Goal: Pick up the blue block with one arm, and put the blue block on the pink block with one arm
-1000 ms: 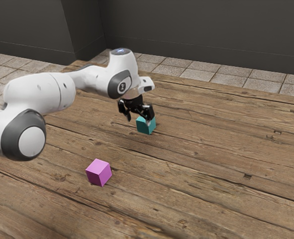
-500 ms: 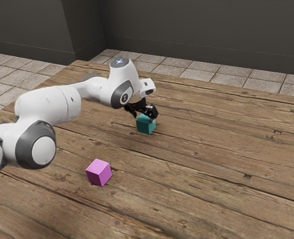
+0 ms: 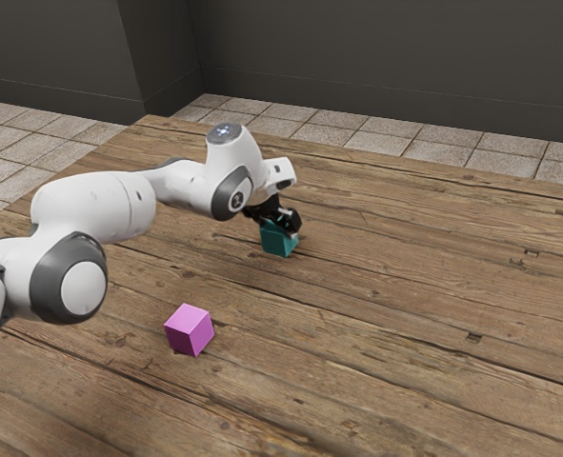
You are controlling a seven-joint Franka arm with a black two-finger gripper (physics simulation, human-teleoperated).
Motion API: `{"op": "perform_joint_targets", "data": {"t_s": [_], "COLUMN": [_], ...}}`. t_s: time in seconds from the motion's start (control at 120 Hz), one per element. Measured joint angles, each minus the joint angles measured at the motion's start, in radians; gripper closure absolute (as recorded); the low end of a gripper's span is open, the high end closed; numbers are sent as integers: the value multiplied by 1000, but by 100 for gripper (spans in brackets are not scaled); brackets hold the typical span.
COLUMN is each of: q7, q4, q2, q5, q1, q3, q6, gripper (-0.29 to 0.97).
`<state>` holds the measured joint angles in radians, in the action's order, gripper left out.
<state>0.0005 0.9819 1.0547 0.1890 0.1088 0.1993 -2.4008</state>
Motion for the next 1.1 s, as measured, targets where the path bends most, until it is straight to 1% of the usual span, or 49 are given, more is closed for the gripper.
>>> {"op": "perform_joint_targets", "data": {"t_s": [0.167,0.417,0.483,0.55,0.617,0.725,0.775,0.842,0.925,0.983,1.033,1.1], "q7": [8,10,7,0,-12,-45,-64,-92,-129,-155,-175,-199], "q4": [12,12,56,168,416,822,994,1184,1361,1460,1513,1554], "q2": [-3,-9,-58,-147,-304,-610,-757,-915,-1059,-1140,-1196,-1237], "q5": [-3,12,16,18,20,20,19,18,15,14,13,13], "q1": [4,6,6,6,6,6,9,23,32,45,60,78], "q3": [0,-1,-2,-5,-10,-24,-29,-32,-36,-29,-22,-6], "q6": [-7,-5,5,1,-61,-182,-233,-291,-345,-369,-376,-375], "gripper": [25,33,34,35,37,37,37,37,37,36,35,34]}}
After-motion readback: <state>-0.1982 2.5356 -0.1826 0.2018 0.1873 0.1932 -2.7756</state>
